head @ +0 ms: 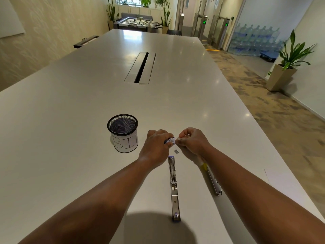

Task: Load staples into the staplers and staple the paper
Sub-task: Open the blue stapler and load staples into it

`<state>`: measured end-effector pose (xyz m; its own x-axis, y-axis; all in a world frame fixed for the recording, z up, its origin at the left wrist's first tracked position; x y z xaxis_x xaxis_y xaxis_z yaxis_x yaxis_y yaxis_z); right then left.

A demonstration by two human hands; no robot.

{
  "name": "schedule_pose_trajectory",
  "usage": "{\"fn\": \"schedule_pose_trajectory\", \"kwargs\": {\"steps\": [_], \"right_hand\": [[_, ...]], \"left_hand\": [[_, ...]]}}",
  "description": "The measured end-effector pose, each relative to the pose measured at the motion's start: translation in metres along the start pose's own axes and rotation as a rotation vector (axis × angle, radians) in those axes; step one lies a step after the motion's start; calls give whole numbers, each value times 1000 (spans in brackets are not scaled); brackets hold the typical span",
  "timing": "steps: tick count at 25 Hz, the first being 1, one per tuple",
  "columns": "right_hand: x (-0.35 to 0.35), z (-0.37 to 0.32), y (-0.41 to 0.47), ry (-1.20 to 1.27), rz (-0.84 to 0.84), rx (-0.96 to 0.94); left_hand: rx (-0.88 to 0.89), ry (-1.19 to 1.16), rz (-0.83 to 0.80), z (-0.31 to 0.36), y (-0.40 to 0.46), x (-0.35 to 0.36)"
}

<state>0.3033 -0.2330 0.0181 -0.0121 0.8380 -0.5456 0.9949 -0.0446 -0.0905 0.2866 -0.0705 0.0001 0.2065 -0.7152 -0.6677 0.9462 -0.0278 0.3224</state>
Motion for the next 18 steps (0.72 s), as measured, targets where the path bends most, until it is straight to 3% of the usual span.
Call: {"fn": "schedule_pose_trajectory", "kwargs": {"steps": [10,12,18], "right_hand": [[2,-8,-25,-17,-105,-104],[4,-12,-32,-112,-122,-179],[8,-29,-49,-334,4,-368]], "left_hand": [[-24,-20,2,-1,-2,0],[-34,-22,15,-2,-4,-2],[-46,-44,126,4,-16,-19]]}}
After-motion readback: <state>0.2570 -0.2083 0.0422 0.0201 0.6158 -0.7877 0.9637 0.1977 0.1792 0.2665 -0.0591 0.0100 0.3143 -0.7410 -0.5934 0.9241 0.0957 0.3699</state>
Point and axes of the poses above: each hand's wrist, its own y-axis towards the middle knuckle, its own x-axis out of the palm, z = x × y, the point moved 9 cm from there along y, towards the middle knuckle, and after that the axes turned 4 degrees about z, right-handed, at the moved point
